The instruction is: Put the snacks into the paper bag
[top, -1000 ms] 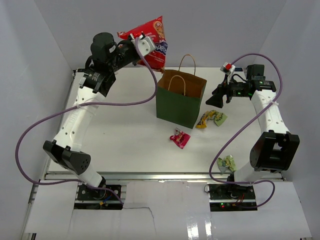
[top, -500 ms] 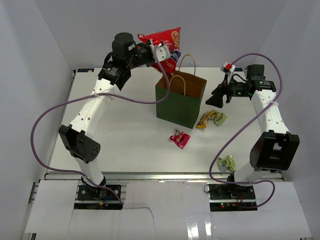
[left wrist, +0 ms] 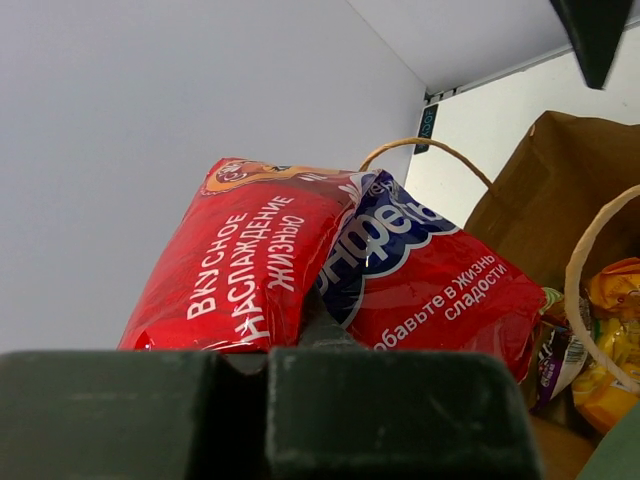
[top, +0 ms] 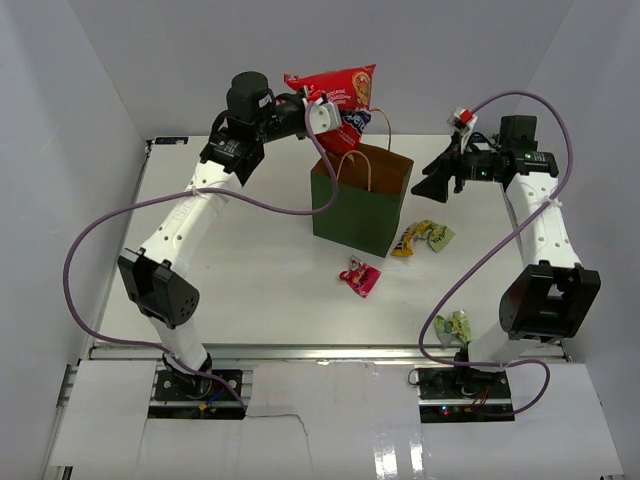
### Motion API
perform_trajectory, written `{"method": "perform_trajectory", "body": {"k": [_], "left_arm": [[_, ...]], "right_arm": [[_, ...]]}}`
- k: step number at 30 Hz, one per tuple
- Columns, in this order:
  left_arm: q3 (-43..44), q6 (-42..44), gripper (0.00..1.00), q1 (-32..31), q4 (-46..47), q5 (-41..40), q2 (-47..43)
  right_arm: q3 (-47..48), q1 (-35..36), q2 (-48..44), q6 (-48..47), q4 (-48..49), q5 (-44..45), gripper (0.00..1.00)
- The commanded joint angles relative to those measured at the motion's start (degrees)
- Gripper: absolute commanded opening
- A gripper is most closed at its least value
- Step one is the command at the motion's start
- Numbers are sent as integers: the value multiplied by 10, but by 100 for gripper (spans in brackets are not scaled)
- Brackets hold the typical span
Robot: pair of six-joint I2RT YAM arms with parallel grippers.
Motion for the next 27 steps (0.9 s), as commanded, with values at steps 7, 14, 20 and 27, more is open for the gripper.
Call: {"method": "perform_trajectory", "body": {"k": [7,14,20,27], "left_arm": [[1,9,0,-2,114,19,-75],[-21,3,0,-2,126,13,-88],[-34,-12,0,-2,138,16,-92],[-32,-35,0,-2,174,27,-88]], "right_arm": [[87,2,30,503,421,-63,87],[253,36,149,870,581,77,85],[396,100,227,914,535,181,87],[405,141,261,925,547,223,89]]}}
